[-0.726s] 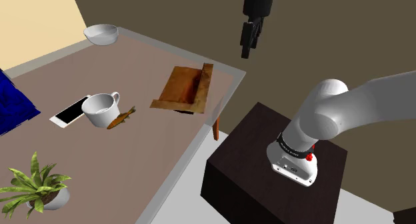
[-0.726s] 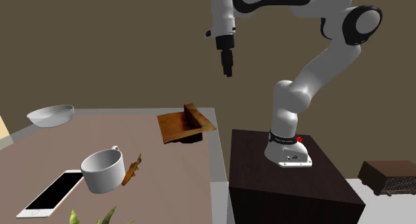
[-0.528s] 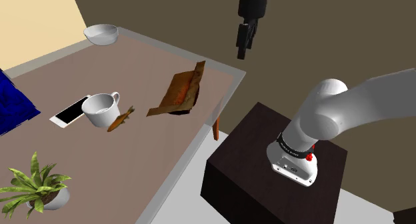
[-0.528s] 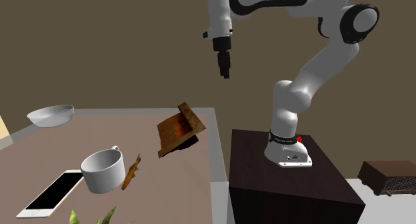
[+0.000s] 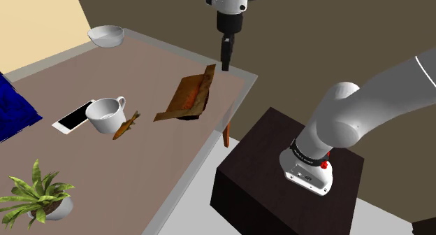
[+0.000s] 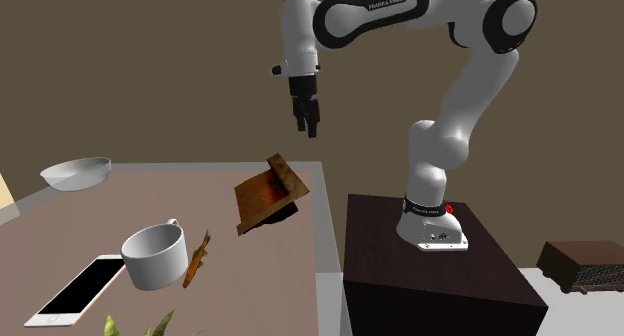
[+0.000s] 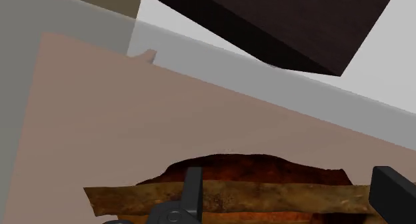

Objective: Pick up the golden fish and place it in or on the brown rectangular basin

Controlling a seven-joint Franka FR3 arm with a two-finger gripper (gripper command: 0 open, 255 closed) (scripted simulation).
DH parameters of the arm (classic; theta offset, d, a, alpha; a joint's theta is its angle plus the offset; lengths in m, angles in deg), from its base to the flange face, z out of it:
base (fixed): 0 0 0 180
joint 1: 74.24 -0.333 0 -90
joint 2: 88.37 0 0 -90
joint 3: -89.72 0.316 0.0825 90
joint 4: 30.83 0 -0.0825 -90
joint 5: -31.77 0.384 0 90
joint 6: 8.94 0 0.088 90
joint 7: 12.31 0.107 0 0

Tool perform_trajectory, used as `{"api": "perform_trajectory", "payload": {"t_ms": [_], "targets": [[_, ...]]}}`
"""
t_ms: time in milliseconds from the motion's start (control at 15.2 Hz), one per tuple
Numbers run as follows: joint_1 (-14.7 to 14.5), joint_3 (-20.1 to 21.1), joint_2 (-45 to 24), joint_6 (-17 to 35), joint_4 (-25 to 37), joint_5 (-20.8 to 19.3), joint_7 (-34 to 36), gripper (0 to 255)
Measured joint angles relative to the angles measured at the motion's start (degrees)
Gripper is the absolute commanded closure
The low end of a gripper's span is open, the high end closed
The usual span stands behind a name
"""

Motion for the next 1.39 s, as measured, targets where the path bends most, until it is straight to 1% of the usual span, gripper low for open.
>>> {"api": "perform_trajectory", "payload": {"t_ms": [264, 594, 660, 726, 990, 1254, 1386], "targets": [[-2.00, 1.24, -5.93, 5.64, 1.81, -0.91, -4.86, 0], [-4.25, 3.25, -15.19, 12.72, 5.83, -2.57, -10.24, 0], [-4.71, 3.76, -17.19, 13.52, 7.40, -3.01, -11.10, 0], [-5.16, 4.18, -18.52, 15.07, 7.52, -3.38, -12.13, 0], [-6.92, 6.09, -26.37, 19.32, 12.53, -5.70, -15.52, 0], [-8.74, 7.87, -32.26, 22.27, 16.76, -8.21, -18.92, 0], [-9.66, 8.67, -35.09, 24.61, 17.82, -9.66, -20.54, 0]]}}
